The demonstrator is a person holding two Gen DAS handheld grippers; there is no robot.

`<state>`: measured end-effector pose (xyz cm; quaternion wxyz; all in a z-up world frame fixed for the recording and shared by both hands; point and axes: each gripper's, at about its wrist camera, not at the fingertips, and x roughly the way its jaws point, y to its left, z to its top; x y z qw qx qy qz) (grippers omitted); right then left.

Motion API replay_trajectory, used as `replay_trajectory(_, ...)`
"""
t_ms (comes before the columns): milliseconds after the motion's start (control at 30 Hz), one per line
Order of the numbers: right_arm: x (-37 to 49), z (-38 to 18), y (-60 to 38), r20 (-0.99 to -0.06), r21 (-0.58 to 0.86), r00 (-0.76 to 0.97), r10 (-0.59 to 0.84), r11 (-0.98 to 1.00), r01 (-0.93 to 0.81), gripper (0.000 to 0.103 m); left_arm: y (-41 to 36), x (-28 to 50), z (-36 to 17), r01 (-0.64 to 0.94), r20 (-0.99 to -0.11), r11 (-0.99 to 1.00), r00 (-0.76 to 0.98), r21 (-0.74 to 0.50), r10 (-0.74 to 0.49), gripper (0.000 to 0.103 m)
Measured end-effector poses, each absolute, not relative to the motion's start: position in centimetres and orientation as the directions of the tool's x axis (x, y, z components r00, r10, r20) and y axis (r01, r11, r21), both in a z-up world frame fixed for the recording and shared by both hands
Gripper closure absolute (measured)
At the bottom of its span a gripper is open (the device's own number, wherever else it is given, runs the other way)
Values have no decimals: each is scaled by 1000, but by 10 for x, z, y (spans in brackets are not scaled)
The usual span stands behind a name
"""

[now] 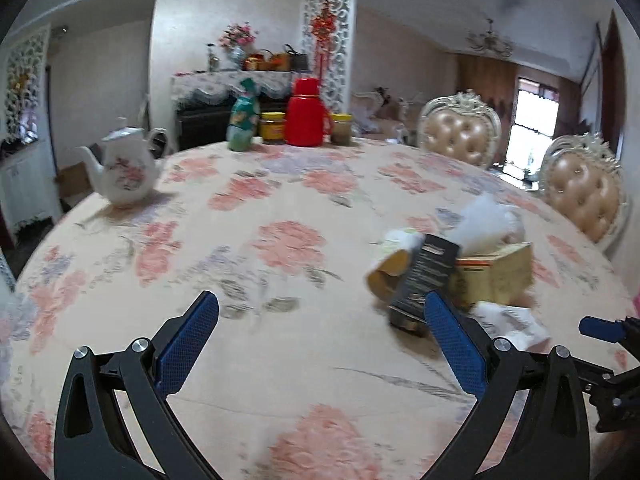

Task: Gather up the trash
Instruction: 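Grasp the white printed paper cup with the right tool while the left tool grasps the black box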

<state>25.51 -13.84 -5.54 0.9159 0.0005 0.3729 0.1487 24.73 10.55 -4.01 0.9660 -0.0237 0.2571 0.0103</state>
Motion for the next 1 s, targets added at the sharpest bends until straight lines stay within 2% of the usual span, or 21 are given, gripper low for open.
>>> replay_trajectory(100,268,-63,-124,-704,98,664,253,960,-262,14,108,250,-41,-75,-511,997,857,1,65,6)
replay_trajectory(367,297,-76,-103,-745,66,634,207,969,-239,16,111,251,-42,-70,-536,996,844,-50,32,6)
replay_trajectory(400,298,-76,-103,-745,69,634,208,969,-237,22,110,251,-43,-65,-540,996,842,-54,25,6)
replay_trajectory(433,298,-76,-105,-741,72,638,209,970,-234,35,109,252,-44,-57,-544,997,839,-54,18,6)
replay_trajectory(467,298,-76,-108,-740,75,639,210,970,-232,38,107,253,-45,-54,-547,997,837,-50,18,6)
replay_trajectory(533,293,-75,-114,-732,85,644,222,968,-236,39,103,253,-48,-39,-552,998,834,-44,8,6)
replay_trajectory(733,268,-65,-147,-693,88,684,228,968,-233,40,91,262,-53,45,-582,991,806,-129,-112,7)
replay_trajectory(833,254,-58,-167,-672,85,709,214,973,-213,40,73,271,-53,76,-600,992,791,-98,-120,7)
replay_trajectory(933,242,-52,-189,-654,112,724,220,974,-195,40,47,287,-53,127,-614,991,779,-39,-124,12)
replay_trajectory(1000,236,-49,-202,-645,137,728,232,973,-188,40,36,301,-59,145,-641,989,757,-25,-128,22)
